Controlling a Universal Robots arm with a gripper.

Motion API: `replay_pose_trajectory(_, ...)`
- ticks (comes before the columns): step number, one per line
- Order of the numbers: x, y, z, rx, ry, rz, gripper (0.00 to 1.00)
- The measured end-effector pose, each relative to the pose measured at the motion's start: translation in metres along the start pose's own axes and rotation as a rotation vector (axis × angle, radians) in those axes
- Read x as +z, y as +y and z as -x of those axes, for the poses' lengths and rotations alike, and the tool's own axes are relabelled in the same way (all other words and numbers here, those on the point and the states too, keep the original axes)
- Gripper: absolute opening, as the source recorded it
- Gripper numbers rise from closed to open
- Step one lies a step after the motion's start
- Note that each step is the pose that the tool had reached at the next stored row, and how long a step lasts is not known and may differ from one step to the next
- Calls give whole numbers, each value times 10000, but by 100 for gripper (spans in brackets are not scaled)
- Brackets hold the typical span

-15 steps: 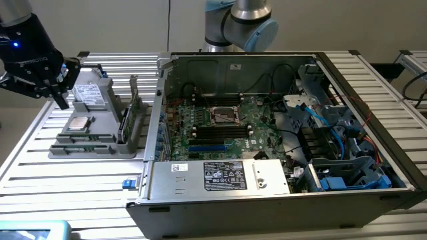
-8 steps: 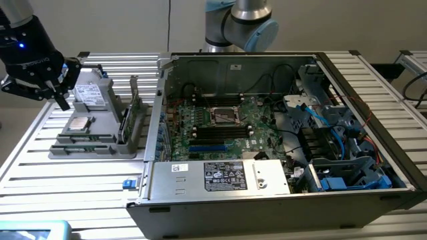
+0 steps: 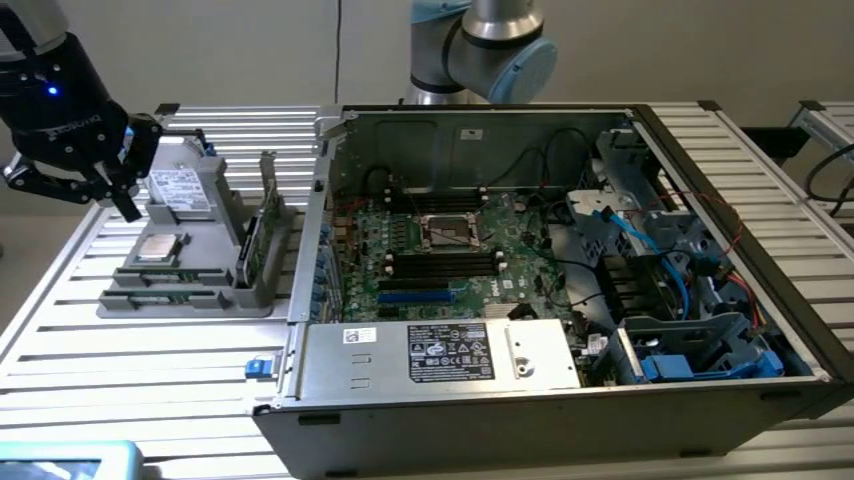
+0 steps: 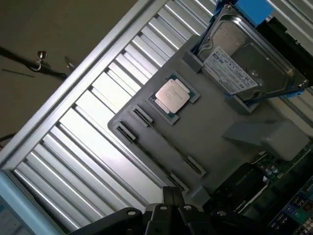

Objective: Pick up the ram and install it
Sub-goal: 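Pick up the ram and move it above insertion slot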

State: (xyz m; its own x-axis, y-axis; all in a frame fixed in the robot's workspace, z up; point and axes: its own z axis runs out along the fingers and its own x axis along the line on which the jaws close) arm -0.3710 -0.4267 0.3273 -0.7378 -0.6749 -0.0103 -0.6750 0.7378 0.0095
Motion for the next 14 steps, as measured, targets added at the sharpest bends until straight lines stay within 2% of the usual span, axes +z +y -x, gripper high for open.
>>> replay_pose_trajectory(14, 16, 0, 0, -2545, 19, 22, 11)
